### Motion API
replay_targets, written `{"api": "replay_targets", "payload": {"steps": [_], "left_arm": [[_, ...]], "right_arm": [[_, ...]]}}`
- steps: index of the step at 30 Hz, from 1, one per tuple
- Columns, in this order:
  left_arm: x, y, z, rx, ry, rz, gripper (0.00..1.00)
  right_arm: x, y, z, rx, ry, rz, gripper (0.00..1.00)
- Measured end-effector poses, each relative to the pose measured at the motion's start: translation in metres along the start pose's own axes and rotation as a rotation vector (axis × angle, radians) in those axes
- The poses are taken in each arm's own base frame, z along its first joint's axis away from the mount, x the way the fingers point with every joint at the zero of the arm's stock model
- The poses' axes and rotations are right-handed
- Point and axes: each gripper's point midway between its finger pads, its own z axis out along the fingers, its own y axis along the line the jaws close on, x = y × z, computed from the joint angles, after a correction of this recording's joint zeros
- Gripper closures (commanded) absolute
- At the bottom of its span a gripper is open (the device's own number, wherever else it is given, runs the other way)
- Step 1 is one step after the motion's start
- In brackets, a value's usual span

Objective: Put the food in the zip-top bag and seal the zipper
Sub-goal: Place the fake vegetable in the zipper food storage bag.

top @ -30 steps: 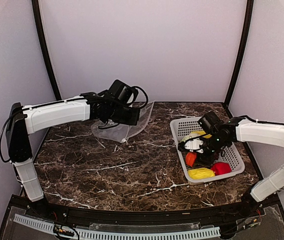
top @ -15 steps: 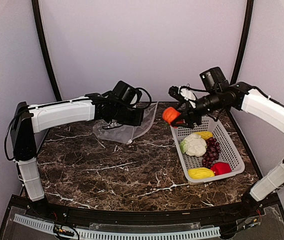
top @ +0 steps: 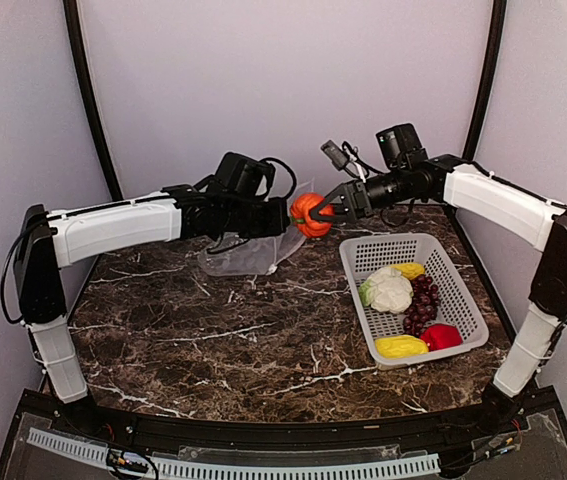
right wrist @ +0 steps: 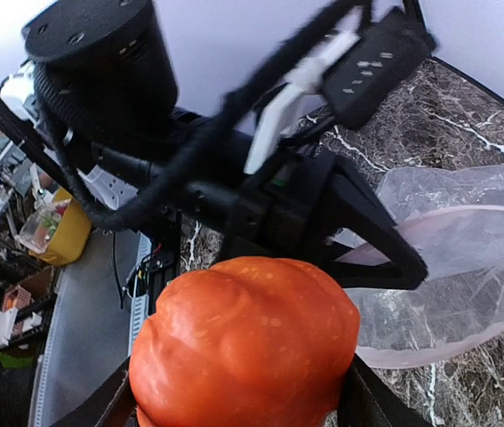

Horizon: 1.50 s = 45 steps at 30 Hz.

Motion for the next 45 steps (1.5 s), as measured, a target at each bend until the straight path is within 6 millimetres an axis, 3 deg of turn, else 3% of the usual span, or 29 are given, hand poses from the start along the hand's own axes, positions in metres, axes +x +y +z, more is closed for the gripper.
{"api": "replay_targets", "payload": {"steps": [7,21,33,38,41,45], "left_arm": [[-0.014,-0.011,-0.019,0.073,-0.069,-0.087,0.99],[-0.011,-0.014,-0.022,0.119,-0.091,-0.138,0.99],[-0.017,-0.025,-0.032,0.167,-0.137,-0.140,0.99],[-0.020,-0.028,-0.033,0.178,-0.149,-0.141,0.99],[-0.020,-0.029,-0.034,0.183,-0.151,-0.140,0.99],[-0.020,-0.031,-0.035,0.187,-0.153,-0.139,0.99]], "right_arm": [[-0.015,-0.027,-0.020,-0.001,-0.083,0.132,0.55],[-0.005,-0.060,-0.004,0.012,-0.079,0.343,0.56],[0.003,-0.080,0.000,0.152,-0.069,0.362,0.57],[0.009,-0.078,0.012,0.227,-0.019,0.304,0.56],[0.011,-0.076,0.020,0.284,0.013,0.250,0.50],[0.013,-0.075,0.024,0.340,0.052,0.188,0.23]]}}
